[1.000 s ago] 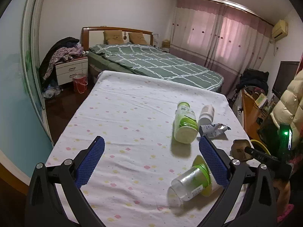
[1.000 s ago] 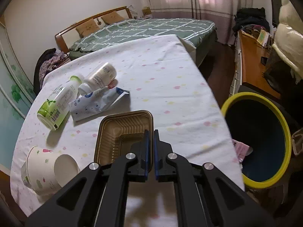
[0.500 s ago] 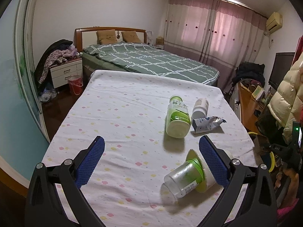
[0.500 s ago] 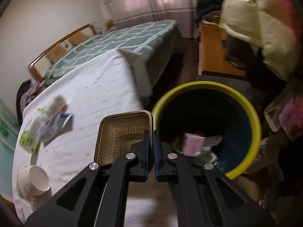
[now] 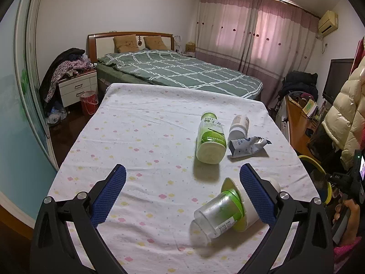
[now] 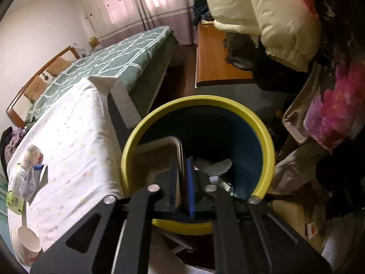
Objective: Collect trash
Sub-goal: 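Carry the foil tray over the bin and open the right gripper, then grasp the clear plastic cup with green band using the left gripper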
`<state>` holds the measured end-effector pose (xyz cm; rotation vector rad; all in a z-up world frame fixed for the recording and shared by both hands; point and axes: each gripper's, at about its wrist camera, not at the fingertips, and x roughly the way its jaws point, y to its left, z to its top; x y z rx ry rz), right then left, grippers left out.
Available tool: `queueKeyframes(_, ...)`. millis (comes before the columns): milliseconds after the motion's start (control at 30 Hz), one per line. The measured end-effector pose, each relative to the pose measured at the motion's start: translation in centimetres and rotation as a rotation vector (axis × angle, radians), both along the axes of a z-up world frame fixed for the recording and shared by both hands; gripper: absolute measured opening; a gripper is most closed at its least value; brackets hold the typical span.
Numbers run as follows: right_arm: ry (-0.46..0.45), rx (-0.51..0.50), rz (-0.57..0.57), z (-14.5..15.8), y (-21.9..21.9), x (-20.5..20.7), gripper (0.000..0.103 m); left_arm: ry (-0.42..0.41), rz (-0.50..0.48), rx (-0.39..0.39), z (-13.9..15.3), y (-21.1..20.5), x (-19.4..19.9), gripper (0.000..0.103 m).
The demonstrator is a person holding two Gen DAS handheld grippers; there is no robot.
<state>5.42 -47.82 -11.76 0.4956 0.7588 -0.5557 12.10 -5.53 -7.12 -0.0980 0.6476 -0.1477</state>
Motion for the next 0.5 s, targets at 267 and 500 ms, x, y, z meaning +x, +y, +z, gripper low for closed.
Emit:
queueKeyframes(267, -0.015, 0.005, 0.040, 0.2, 0.9, 0.4, 0.019, 0.016, -0.029, 0.025, -1.0, -0.3, -0.4, 0.098)
queueKeyframes(500, -0.027, 0.025, 0.087, 0.1, 2.1, 1.1, 0.020, 0.038, -0.166, 0.023, -2.3, -0.3, -2.1, 0.095)
